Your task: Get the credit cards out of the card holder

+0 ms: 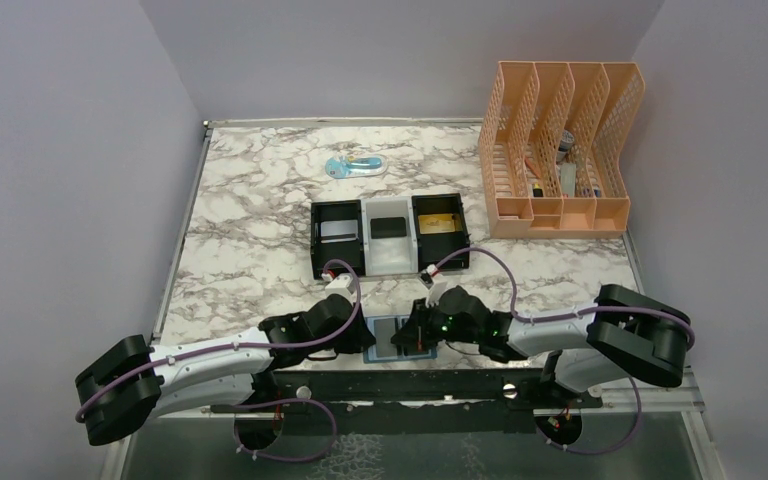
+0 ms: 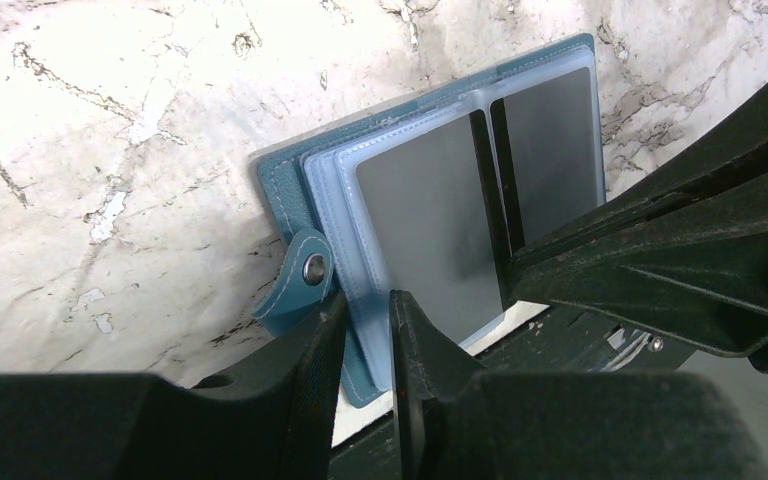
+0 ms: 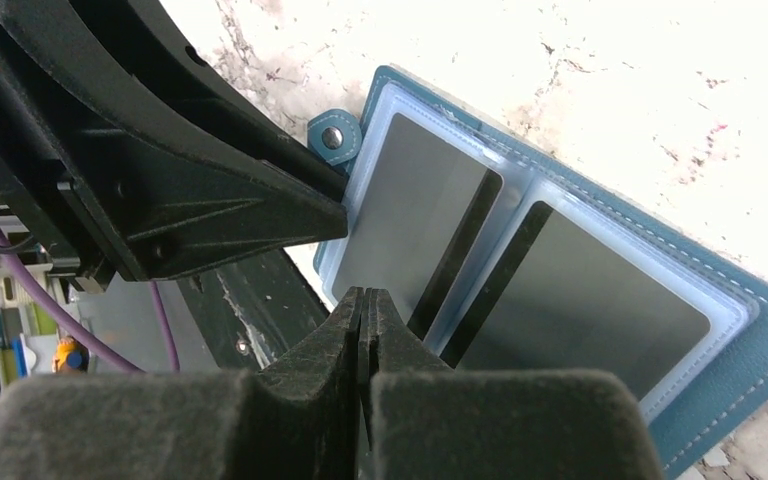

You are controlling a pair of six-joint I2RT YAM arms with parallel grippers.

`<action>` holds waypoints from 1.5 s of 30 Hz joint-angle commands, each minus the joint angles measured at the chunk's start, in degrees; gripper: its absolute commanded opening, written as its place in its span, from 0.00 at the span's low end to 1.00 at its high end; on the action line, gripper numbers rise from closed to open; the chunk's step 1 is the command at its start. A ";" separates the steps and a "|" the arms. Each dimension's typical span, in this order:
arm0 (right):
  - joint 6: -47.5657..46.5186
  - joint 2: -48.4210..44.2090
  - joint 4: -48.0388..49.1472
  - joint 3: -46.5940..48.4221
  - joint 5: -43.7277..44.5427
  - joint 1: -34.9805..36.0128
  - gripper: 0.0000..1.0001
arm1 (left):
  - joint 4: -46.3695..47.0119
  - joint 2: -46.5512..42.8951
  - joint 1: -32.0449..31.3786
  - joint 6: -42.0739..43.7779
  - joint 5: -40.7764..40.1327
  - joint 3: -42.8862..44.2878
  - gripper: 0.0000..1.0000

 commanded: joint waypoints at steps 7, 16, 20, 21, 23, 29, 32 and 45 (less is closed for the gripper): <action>-0.46 -3.55 -6.93 -0.80 5.45 -0.80 0.21 | -3.06 0.11 -0.24 0.18 -1.84 -1.02 0.26; -1.79 4.83 -3.61 2.02 1.49 -0.87 0.33 | -3.00 1.31 -0.29 0.24 -1.85 -0.63 0.26; -0.60 5.60 -0.25 1.37 0.46 -0.88 0.18 | -3.03 1.78 -0.33 0.33 -2.00 -0.44 0.25; -0.43 5.07 -0.25 1.10 0.93 -0.87 0.14 | -3.08 1.75 -0.37 0.25 -2.01 -0.44 0.24; -0.67 3.11 -0.74 0.30 1.64 -0.89 0.11 | -3.13 1.56 -0.33 0.02 -2.21 -0.64 0.23; -2.23 -3.35 2.67 -3.82 -4.32 -3.28 0.01 | -4.30 2.33 -0.33 -1.22 -4.04 -0.96 0.19; -3.61 -4.49 2.75 -3.97 -9.16 -4.84 0.02 | -4.28 3.98 -0.33 -1.60 -4.29 -0.61 0.18; -0.28 1.97 10.57 -5.01 -13.81 -7.09 0.07 | -3.68 1.66 -0.34 -1.16 -4.06 -0.10 0.18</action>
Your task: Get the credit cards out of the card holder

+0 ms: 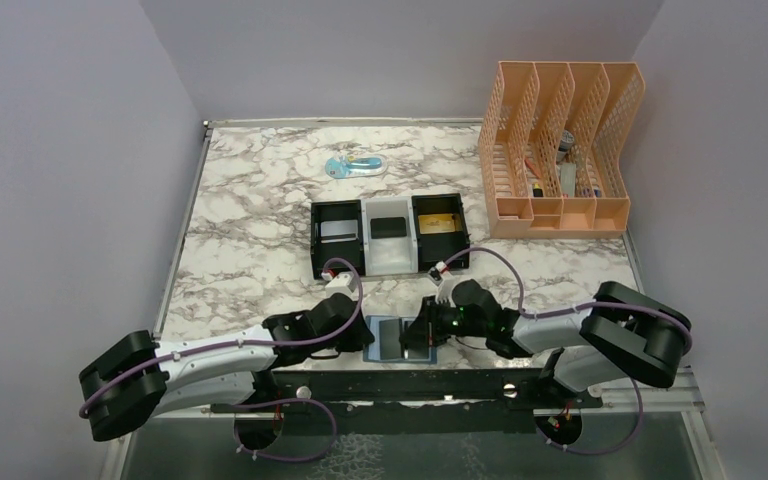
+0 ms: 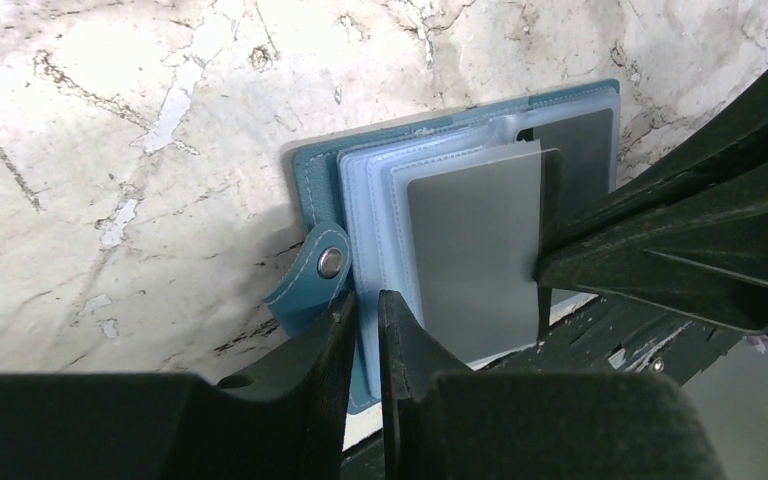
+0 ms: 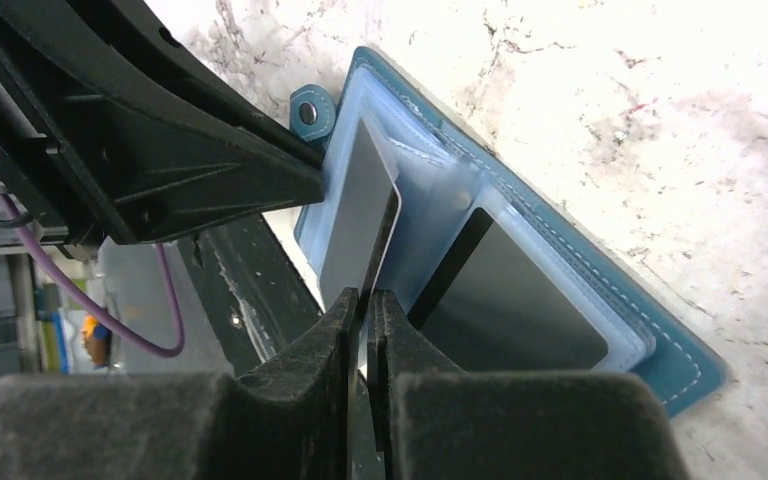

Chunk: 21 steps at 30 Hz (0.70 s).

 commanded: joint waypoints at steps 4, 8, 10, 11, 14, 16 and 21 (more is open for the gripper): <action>3.20 3.62 9.28 -1.90 -3.35 -0.35 0.01 | -3.81 -1.19 -0.22 0.54 -2.14 -1.54 0.18; 2.72 0.74 5.26 -3.03 -1.29 -1.98 0.01 | -3.90 -1.80 -0.22 0.39 -2.53 -1.68 0.18; 1.44 -0.80 3.16 -3.58 -2.96 -4.07 0.01 | -3.96 -2.12 -0.22 0.30 -2.59 -1.83 0.18; 0.55 -1.37 2.48 -3.86 -4.66 -5.16 0.01 | -3.91 -2.26 -0.22 0.30 -2.60 -1.82 0.18; -1.80 -1.85 0.59 -4.02 -9.62 -7.93 0.01 | -3.94 -2.51 -0.22 0.30 -2.75 -1.84 0.18; -1.77 -2.06 1.21 -4.67 -10.69 -8.59 0.01 | -3.97 -2.41 -0.22 0.38 -2.77 -1.70 0.18; -2.34 -1.94 0.86 -4.63 -12.91 -10.16 0.01 | -4.52 -2.86 -0.22 0.50 -2.60 -1.43 0.18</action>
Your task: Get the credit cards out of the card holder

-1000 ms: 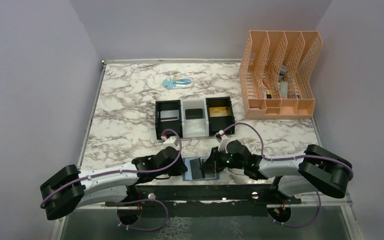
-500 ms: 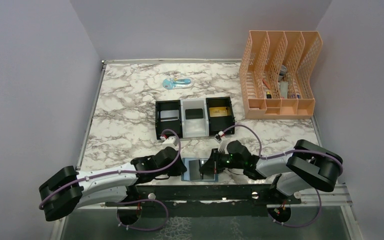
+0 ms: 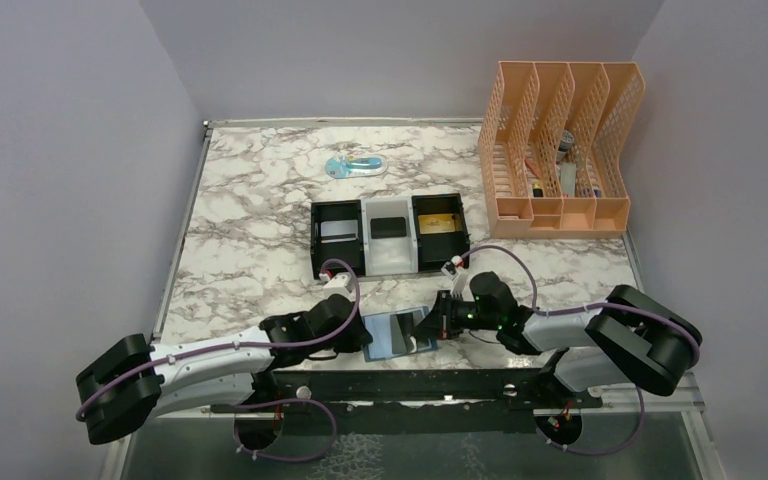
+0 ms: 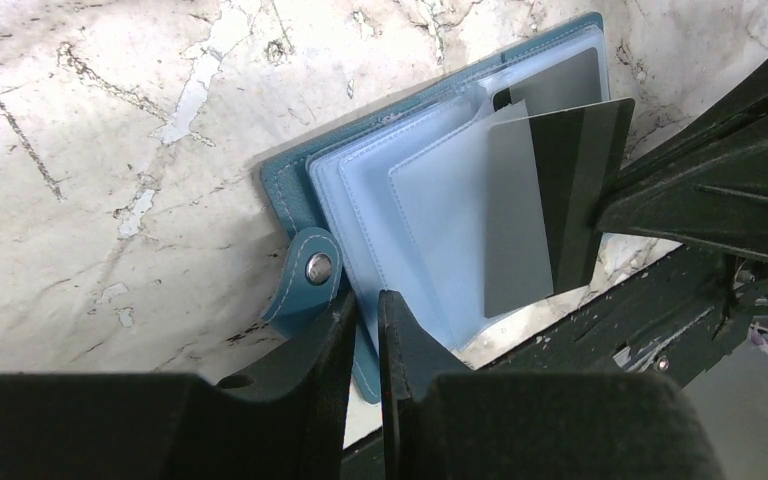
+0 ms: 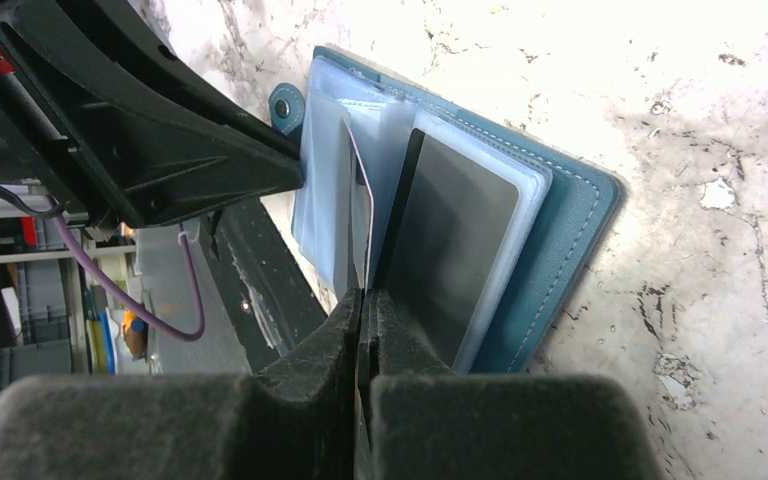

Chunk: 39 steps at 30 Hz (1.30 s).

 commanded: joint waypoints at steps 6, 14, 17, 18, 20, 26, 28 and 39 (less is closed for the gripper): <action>-2.62 0.38 -3.34 0.23 -2.14 -0.85 0.01 | -6.14 -3.53 -0.22 1.25 -2.29 2.69 0.31; -0.95 1.79 -1.46 0.25 -0.76 -0.85 0.01 | -3.75 -5.65 -0.23 3.98 1.75 8.04 0.44; -0.18 1.84 -0.66 -0.12 0.09 -0.85 0.01 | 5.67 -0.97 -0.30 4.81 7.18 7.05 0.43; 0.08 1.84 -0.37 -0.23 0.27 -0.89 0.01 | 7.59 1.02 -0.37 4.66 8.15 6.84 0.40; 0.39 1.71 -0.18 -0.35 0.67 -0.91 0.01 | 9.16 4.60 -0.85 4.50 7.85 6.77 0.35; 0.66 1.23 0.68 -0.74 0.56 -0.84 0.02 | 9.32 12.86 -1.70 3.91 4.51 6.38 0.25; 0.67 1.32 1.62 -0.87 0.05 -0.85 0.03 | 9.27 14.68 -2.25 3.72 3.62 6.20 0.22; 1.88 7.13 7.97 0.68 -3.34 -0.84 0.16 | 5.63 18.22 -3.79 2.83 -1.02 6.01 0.14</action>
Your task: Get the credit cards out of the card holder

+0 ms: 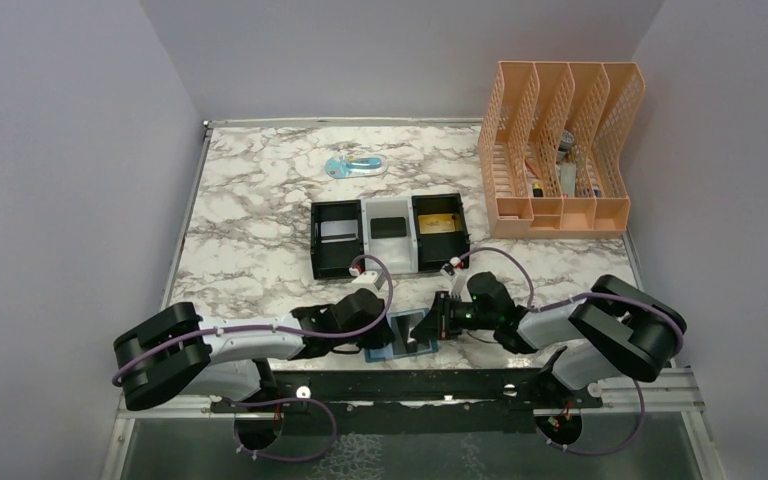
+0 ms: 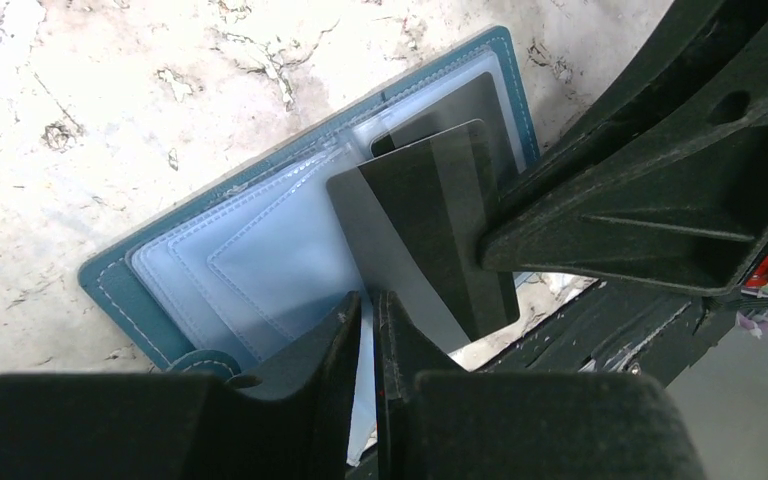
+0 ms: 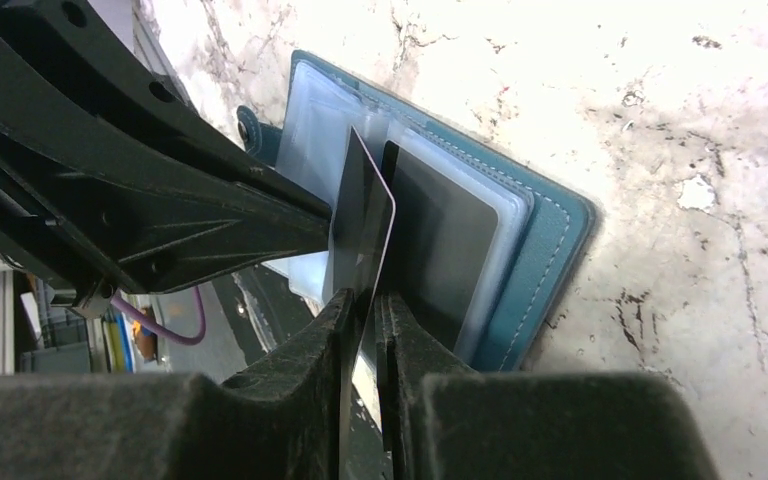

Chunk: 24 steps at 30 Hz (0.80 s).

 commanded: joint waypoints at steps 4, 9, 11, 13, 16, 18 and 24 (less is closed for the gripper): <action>1.43 7.50 8.74 1.82 -4.42 -0.16 0.15 | -4.15 1.76 -0.78 0.12 -3.53 -0.55 0.14; 2.52 7.96 12.11 0.15 -3.50 -0.16 0.01 | -4.94 0.54 -0.96 0.03 -4.15 -0.95 0.14; 1.86 4.48 8.72 -0.53 -0.04 -0.14 0.01 | -6.46 -0.47 -0.98 0.03 -5.30 -0.85 0.15; -0.03 -2.27 0.25 -0.15 5.63 -0.16 0.01 | -8.49 -2.38 -0.96 0.19 -6.45 -0.69 0.15; -4.66 -12.52 -16.04 1.67 14.82 -0.28 0.01 | -10.88 -5.37 -0.96 1.04 -8.31 0.00 0.17; -7.07 -18.86 -22.92 2.27 19.42 -0.36 0.01 | -12.53 -7.02 -0.96 2.42 -9.35 1.20 0.20; -16.63 -30.00 -29.67 5.60 24.25 -0.33 0.01 | -17.65 -10.21 -0.43 8.96 -12.50 7.75 0.32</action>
